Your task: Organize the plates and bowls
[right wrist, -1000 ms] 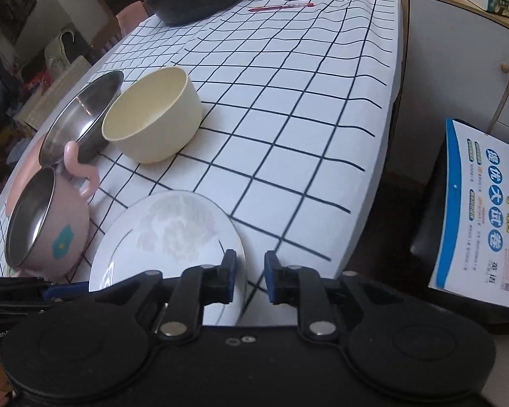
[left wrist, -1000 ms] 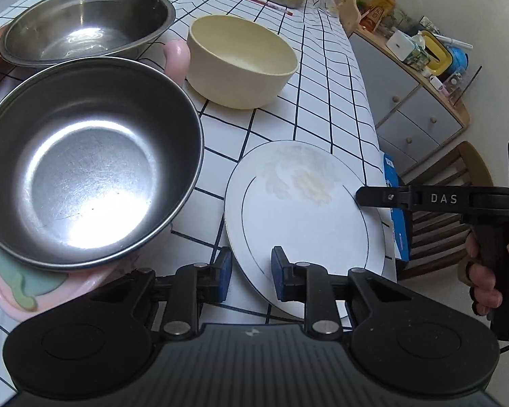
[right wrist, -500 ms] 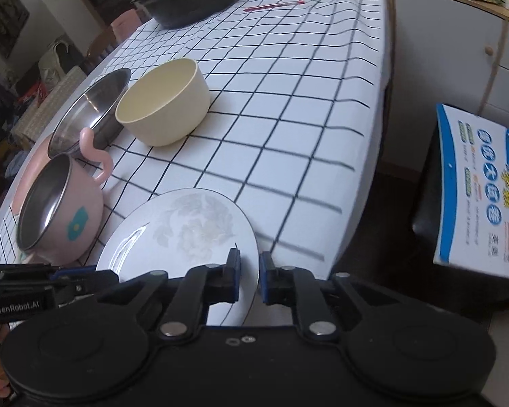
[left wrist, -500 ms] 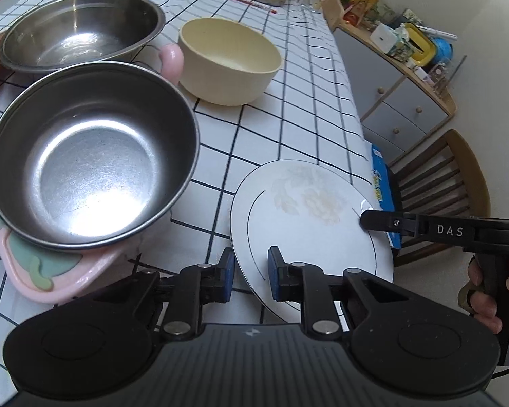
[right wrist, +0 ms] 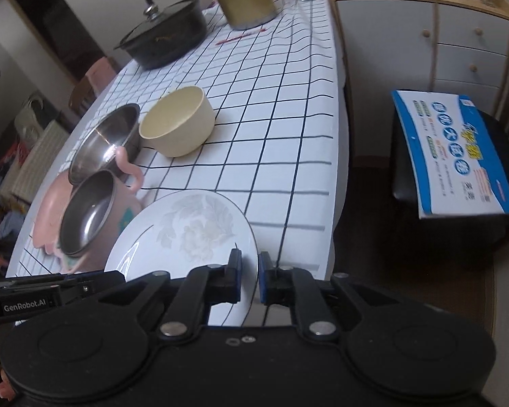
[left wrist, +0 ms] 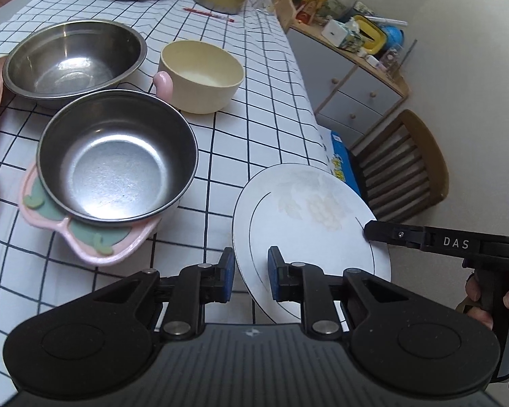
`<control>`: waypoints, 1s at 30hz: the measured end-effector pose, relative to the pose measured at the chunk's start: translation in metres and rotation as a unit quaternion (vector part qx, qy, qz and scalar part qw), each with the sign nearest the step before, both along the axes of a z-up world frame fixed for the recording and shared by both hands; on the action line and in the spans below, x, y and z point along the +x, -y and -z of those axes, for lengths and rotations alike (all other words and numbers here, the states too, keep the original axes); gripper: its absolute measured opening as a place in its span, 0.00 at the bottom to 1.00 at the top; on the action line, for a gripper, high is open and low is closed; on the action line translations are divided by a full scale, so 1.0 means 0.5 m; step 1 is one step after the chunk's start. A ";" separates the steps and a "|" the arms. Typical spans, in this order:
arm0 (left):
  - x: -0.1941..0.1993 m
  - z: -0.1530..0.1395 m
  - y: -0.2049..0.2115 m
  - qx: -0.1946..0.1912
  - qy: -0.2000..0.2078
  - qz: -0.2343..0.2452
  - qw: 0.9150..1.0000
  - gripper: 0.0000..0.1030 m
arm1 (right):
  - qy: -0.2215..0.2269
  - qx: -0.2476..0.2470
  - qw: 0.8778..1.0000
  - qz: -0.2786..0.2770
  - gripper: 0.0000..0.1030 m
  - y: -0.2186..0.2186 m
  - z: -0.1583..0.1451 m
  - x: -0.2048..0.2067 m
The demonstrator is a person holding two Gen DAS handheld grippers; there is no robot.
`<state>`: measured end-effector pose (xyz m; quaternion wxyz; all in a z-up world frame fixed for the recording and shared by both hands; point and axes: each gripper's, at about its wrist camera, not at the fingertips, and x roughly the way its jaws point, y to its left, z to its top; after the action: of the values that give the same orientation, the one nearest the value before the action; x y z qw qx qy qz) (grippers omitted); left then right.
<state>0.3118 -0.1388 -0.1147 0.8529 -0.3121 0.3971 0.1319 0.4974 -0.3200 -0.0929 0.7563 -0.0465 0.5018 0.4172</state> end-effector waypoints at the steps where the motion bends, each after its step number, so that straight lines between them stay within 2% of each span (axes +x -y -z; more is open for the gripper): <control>1: -0.012 -0.003 -0.003 -0.004 0.002 0.007 1.000 0.19 | 0.002 0.003 1.000 0.006 0.10 0.006 -0.006 -0.016; 14: -0.169 -0.016 -0.024 -0.004 -0.002 0.108 0.994 0.19 | -0.002 0.007 0.994 0.110 0.10 0.060 -0.026 -0.278; 24: -0.253 0.037 -0.022 -0.001 -0.039 0.190 0.981 0.19 | -0.019 0.006 0.980 0.196 0.08 0.089 0.012 -0.471; 30: -0.256 0.070 -0.009 0.016 -0.057 0.217 0.974 0.19 | -0.019 0.002 0.974 0.224 0.08 0.098 0.047 -0.523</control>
<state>0.1839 -0.1343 -0.1495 0.8418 -0.1969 0.5015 -0.0328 0.2360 -0.3690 -0.1165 0.8207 0.0769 0.5129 0.2395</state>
